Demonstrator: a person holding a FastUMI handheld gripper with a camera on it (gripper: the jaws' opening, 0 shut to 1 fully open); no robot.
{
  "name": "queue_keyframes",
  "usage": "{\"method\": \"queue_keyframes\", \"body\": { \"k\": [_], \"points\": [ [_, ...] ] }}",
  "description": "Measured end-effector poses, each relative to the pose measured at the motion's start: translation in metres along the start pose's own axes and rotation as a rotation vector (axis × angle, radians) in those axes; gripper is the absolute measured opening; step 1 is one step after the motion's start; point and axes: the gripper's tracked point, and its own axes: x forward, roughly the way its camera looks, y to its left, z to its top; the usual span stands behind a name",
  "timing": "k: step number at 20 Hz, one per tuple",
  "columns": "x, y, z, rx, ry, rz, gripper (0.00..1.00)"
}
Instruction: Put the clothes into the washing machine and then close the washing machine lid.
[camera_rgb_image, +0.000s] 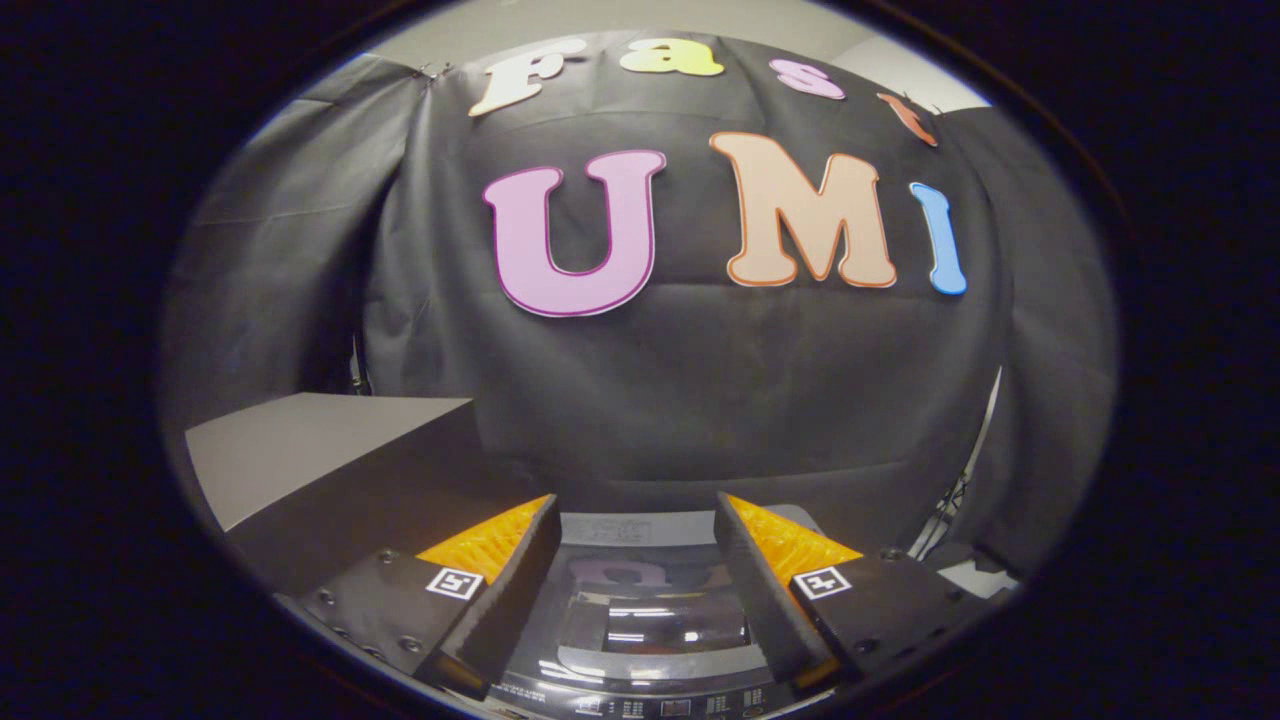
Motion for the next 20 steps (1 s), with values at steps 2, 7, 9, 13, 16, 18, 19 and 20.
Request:
{"method": "queue_keyframes", "body": {
  "k": [2,7,9,13,16,18,19,20],
  "points": [
    [-0.009,-0.005,-0.001,0.009,-0.011,0.001,0.97],
    [-0.037,-0.023,-0.005,-0.024,-0.054,-0.007,0.97],
    [-0.051,-0.032,-0.009,-0.035,-0.073,-0.009,0.97],
    [-0.079,-0.044,-0.017,-0.071,-0.101,-0.003,0.97],
    [-0.103,-0.047,-0.026,-0.092,-0.12,0.024,0.97],
    [-0.123,-0.052,-0.034,-0.107,-0.134,0.031,0.97],
    [-0.132,-0.056,-0.039,-0.111,-0.139,0.03,0.97],
    [-0.142,-0.059,-0.042,-0.107,-0.147,0.033,0.97]
  ]
}}
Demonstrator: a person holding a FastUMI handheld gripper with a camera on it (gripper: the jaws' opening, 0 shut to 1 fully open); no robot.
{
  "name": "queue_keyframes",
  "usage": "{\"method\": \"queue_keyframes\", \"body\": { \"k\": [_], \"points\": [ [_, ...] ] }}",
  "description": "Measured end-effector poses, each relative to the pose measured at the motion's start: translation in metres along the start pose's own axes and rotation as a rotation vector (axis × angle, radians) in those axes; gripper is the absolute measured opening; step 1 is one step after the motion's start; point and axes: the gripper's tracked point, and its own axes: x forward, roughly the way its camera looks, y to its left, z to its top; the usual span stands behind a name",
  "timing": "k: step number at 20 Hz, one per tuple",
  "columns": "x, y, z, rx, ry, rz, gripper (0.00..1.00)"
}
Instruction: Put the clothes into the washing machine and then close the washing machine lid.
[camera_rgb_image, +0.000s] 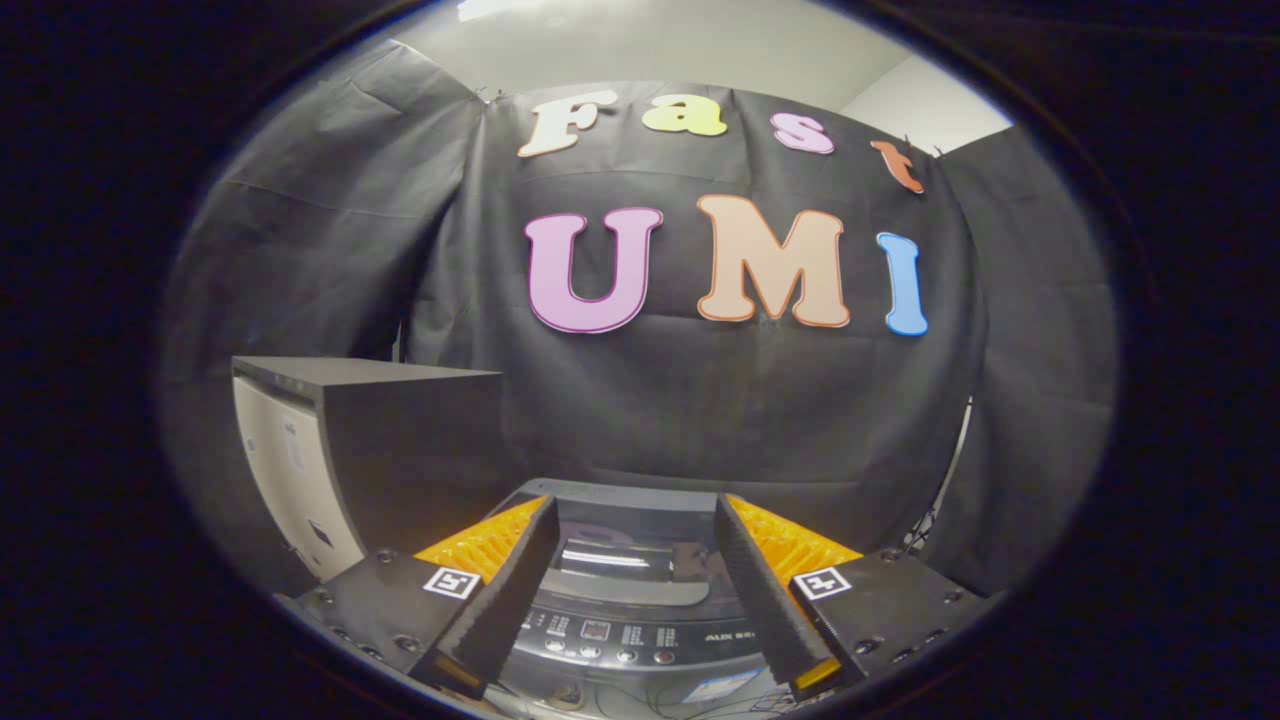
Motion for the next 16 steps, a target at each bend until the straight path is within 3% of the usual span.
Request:
{"method": "queue_keyframes", "body": {
  "k": [4,12,16],
  "points": [
    [-0.046,-0.009,-0.009,0.06,-0.022,0.048,0.97],
    [-0.14,-0.037,-0.04,0.036,-0.062,0.025,0.97],
    [-0.163,-0.041,-0.069,0.042,-0.086,0.021,0.97]
  ]
}}
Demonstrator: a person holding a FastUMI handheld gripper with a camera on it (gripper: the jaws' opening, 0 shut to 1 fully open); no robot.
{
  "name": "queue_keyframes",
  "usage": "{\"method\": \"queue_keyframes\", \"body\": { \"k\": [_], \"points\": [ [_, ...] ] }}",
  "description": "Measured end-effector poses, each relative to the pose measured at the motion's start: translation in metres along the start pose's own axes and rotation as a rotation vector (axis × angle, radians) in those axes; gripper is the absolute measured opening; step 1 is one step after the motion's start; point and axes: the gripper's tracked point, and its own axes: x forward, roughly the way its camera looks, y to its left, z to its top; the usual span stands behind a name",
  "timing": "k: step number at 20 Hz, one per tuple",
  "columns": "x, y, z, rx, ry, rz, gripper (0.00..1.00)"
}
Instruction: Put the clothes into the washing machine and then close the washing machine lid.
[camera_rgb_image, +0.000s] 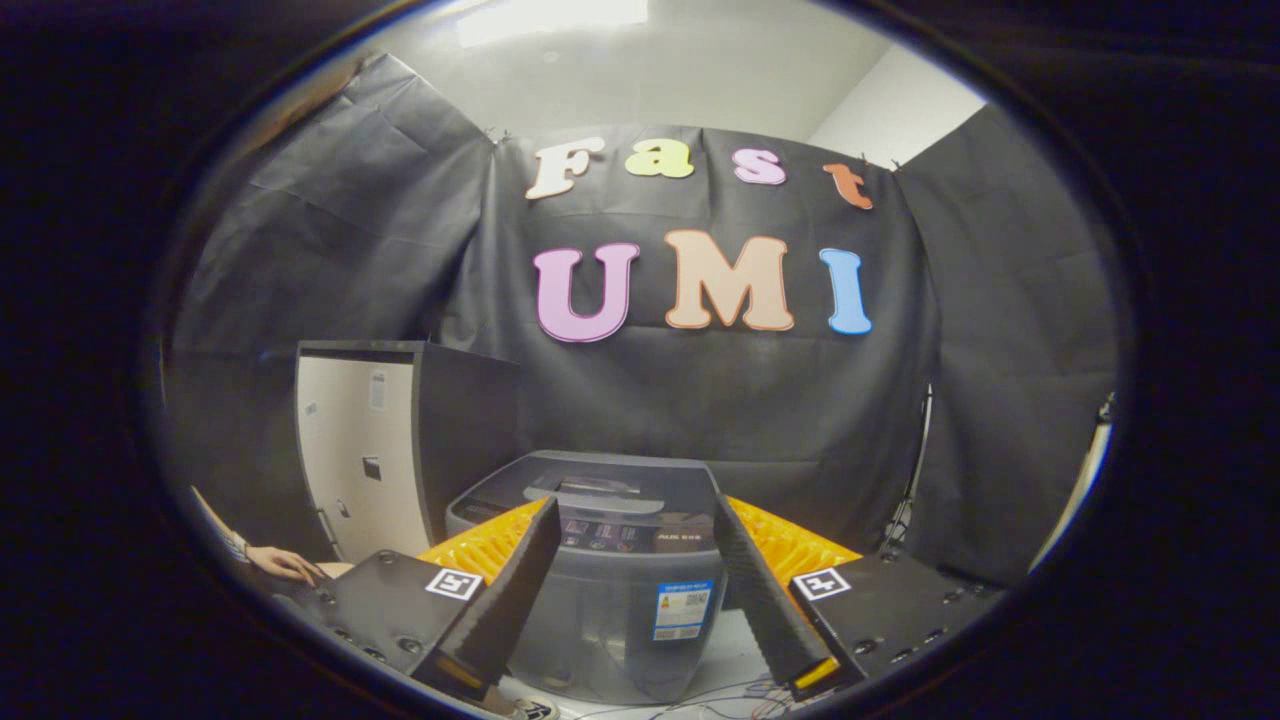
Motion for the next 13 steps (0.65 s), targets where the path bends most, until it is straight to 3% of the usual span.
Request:
{"method": "queue_keyframes", "body": {
  "k": [5,13],
  "points": [
    [-0.01,0.008,-0.032,0.032,0.051,0.059,0.97],
    [-0.014,0.019,-0.037,0.06,0.012,0.105,0.97]
  ]
}}
